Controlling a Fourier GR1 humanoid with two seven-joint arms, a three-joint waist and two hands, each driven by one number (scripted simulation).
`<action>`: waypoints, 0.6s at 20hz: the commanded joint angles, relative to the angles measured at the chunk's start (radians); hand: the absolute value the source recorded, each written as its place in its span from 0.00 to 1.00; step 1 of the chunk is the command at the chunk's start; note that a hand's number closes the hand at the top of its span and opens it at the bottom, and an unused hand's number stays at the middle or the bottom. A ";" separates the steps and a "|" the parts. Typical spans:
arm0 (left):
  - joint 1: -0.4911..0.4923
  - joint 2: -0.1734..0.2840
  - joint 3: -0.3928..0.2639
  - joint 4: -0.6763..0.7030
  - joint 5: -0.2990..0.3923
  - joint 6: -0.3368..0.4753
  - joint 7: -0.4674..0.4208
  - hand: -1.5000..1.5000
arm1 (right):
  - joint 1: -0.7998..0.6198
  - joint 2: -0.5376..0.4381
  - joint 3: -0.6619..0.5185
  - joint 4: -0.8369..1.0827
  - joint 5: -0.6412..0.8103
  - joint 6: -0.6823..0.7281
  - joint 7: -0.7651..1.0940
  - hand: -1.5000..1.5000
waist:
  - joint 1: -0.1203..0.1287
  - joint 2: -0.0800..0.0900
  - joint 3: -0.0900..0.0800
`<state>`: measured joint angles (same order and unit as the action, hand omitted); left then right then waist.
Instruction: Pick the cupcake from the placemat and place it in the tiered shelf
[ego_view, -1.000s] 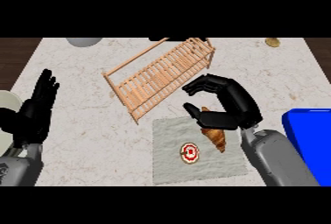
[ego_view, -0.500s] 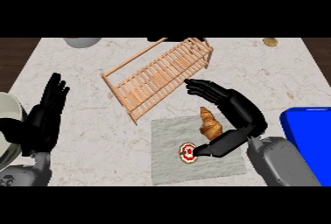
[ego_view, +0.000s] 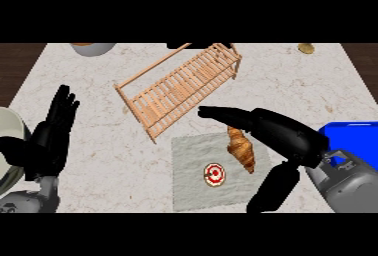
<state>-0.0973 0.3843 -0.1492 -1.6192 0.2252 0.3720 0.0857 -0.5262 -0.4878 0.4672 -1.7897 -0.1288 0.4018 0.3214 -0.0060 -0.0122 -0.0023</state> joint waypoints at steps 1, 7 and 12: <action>0.004 -0.005 0.000 0.007 -0.008 0.004 0.000 0.50 | -0.085 -0.069 0.105 -0.089 0.172 0.040 0.135 0.00 | 0.003 0.001 -0.001; 0.009 -0.006 0.020 -0.002 -0.007 -0.016 -0.004 0.50 | -0.119 0.085 0.261 -0.181 0.293 0.011 0.498 0.00 | 0.003 0.006 0.001; 0.025 -0.026 0.011 -0.049 -0.042 0.000 0.027 0.50 | -0.072 0.147 0.359 -0.120 0.455 0.034 0.513 0.00 | 0.008 0.010 0.002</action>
<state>-0.0789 0.3718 -0.1378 -1.6505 0.2059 0.3588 0.0991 -0.6315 -0.3748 0.7461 -1.9020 0.2133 0.4288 0.7782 0.0026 -0.0044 -0.0011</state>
